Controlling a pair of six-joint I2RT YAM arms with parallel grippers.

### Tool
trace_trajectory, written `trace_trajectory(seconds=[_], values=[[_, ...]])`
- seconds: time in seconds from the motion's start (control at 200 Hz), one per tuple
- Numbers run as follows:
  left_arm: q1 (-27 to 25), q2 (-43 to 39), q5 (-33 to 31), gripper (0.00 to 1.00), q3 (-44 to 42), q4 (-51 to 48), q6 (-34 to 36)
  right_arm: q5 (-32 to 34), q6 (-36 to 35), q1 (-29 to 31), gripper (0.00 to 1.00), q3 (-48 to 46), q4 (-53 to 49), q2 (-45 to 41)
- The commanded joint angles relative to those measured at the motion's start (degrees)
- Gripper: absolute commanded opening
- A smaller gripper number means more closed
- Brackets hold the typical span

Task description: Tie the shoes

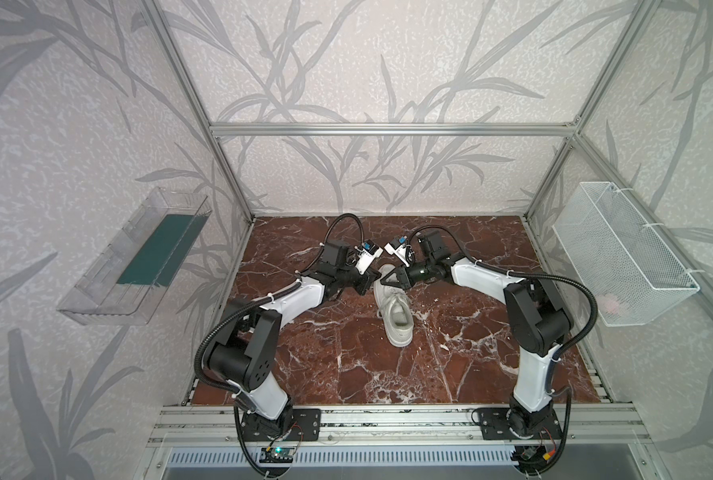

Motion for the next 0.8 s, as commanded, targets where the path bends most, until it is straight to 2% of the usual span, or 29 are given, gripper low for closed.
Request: trace_trajectory(seconds=[0.0,0.095,0.21,0.45,0.795], values=[[0.4,-4.1,0.6,0.41,-0.8,-1.8,0.7,1.5,0.3,-1.1,0.00,-2.1,1.8,-4.8],[0.2,-6.9,1.0,0.53,-1.5,-4.9,2.4,2.6,0.2,-2.1,0.00,-3.5,1.7,-6.7],[-0.1,-10.1,2.7,0.58,-3.0,-6.7,2.8,3.6,0.0,-2.8,0.00,-5.1,1.9,-8.9],[-3.0,-9.3,7.1,0.61,-4.0,-7.3,2.0,5.1,0.4,-3.9,0.00,-7.4,2.4,-12.2],[-6.6,-3.3,7.5,0.61,-2.7,-7.1,0.8,5.4,-1.4,-5.4,0.00,-8.5,0.0,-16.1]])
